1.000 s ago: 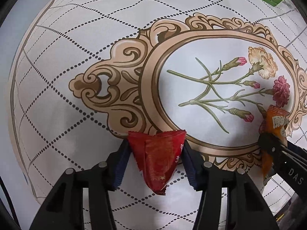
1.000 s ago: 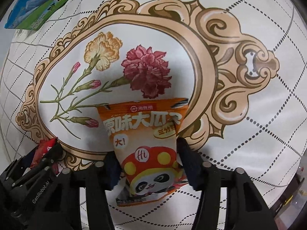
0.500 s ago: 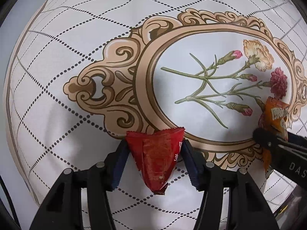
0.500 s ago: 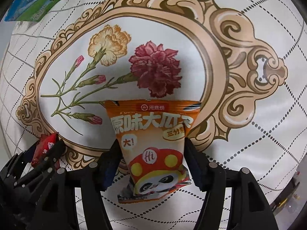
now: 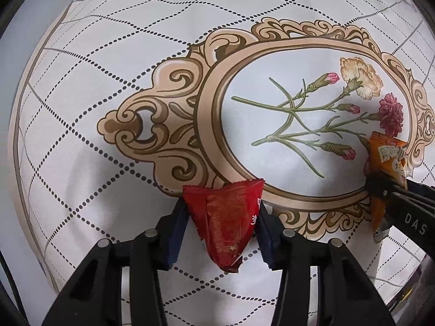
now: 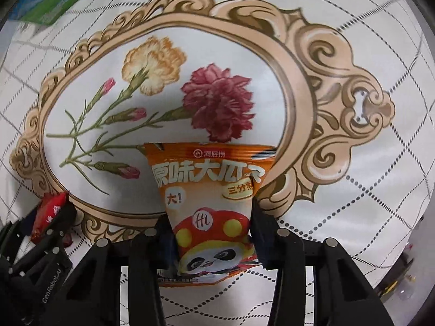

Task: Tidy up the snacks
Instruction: 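Carry both packs into the box and open both tools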

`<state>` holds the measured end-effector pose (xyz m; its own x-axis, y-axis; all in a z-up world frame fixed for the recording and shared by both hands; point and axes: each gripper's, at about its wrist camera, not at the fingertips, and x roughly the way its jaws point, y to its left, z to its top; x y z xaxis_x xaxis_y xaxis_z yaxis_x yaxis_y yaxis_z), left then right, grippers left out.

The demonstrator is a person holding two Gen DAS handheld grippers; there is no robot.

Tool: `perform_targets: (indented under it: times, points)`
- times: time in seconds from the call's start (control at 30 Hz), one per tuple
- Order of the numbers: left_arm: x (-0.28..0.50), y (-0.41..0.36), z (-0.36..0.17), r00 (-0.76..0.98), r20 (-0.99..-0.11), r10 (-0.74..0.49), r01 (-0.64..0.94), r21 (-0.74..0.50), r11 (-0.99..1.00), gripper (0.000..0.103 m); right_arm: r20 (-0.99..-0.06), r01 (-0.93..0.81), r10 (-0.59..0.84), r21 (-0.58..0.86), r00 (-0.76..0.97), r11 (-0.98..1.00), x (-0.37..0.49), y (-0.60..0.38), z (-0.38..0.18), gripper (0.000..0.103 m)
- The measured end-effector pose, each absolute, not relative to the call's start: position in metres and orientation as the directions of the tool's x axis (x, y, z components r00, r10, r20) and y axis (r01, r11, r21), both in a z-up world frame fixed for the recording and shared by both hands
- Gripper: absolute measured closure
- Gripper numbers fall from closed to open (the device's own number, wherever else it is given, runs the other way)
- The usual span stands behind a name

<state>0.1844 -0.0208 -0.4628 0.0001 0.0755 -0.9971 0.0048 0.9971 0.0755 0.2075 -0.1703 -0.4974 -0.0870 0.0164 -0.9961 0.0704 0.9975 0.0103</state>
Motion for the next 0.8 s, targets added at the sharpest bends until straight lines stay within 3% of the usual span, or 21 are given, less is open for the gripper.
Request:
perform_targets:
  times: [0.43,0.8]
  points:
    - [0.208,-0.010,-0.401,0.026,-0.999,-0.022,-0.057,-0.023,0.998,0.062,-0.991,0.081,0.134,0.134,0.004,0.988,0.194,-0.200,-0.444,0.059]
    - [0.350,-0.001,-0.278,0.242,-0.955,-0.173,-0.064,-0.193,0.979,0.062,-0.933,0.041,0.269,0.286,0.238,0.957,0.318,-0.206,-0.307,0.059]
